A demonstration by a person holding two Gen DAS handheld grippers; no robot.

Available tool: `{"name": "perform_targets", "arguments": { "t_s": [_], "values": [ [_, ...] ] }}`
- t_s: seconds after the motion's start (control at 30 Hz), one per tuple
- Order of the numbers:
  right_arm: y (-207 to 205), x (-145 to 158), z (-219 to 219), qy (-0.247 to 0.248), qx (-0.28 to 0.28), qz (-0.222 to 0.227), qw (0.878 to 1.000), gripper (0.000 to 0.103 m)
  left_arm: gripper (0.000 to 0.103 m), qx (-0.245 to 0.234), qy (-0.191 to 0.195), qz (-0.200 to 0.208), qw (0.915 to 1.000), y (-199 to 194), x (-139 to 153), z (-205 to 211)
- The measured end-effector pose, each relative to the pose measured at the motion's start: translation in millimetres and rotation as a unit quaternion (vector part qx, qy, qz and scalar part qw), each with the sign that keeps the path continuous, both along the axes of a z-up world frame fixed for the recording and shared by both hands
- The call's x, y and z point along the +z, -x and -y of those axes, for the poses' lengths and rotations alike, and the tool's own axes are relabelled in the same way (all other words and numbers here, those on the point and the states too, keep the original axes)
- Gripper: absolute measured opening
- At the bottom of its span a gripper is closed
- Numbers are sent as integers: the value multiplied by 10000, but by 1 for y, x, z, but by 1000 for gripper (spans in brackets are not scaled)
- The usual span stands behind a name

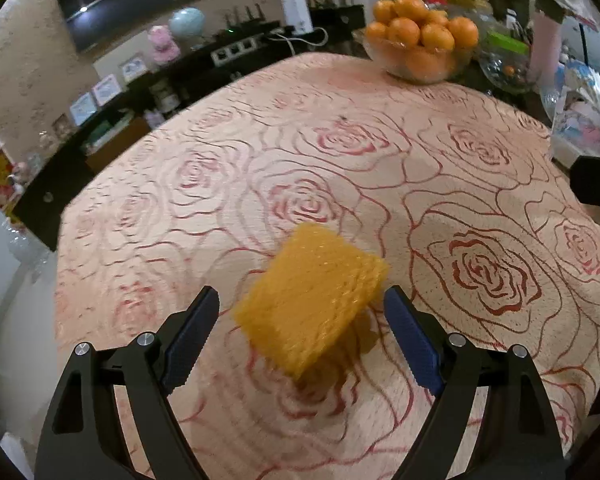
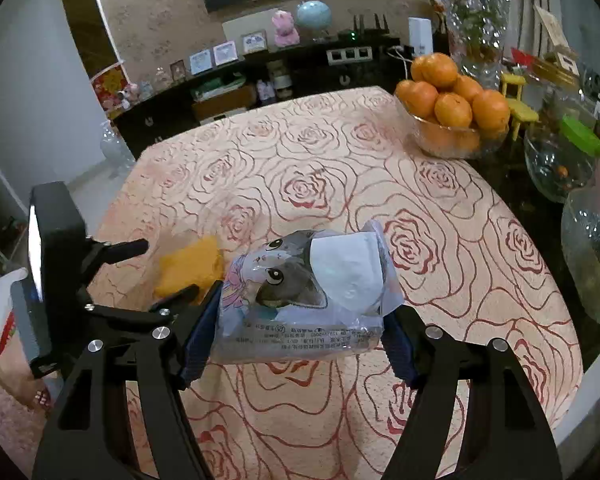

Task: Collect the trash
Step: 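Grasp the cat-print wipes packet with the right tool while the left tool grasps the yellow sponge, then carry the wipes packet and yellow sponge over the red basket with both tools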

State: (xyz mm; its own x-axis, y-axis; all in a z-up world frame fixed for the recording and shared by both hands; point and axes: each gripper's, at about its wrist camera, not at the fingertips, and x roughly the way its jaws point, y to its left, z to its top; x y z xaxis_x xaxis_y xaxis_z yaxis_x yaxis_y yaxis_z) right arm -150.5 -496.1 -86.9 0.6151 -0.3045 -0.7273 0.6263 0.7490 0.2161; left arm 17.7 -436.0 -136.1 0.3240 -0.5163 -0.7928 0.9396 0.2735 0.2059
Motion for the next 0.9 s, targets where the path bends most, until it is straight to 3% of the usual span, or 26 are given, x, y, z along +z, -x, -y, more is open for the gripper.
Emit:
{"name": "perform_targets", "arguments": {
  "t_s": [0.13,0.2,0.27,0.37,0.47,0.57,0.9],
  "values": [
    [-1,-7,6,-91,-22,-44,9999,69,81,-31,-78,-201,9998,-4,-13,9],
    [-1,-11,8,-136,-16,-59,9999,69,71,78,47,-382,9992,-9,-14,8],
    [-1,-12,8,-164,3,-43,9999,69,51,213,139,-466,9986,-14,-12,8],
    [-1,-13,9,-187,6,-39,9998,69,29,470,323,-803,9951,-28,-7,4],
    [-1,-13,9,-195,9,-37,9998,69,19,676,480,-1104,9904,-40,-5,-1],
    [-2,-12,8,-189,13,-18,9998,69,13,795,605,-1224,9874,-42,-2,-7],
    [-3,-8,5,-140,17,64,9999,69,13,814,924,-1026,9871,-28,31,-26]
  ]
}}
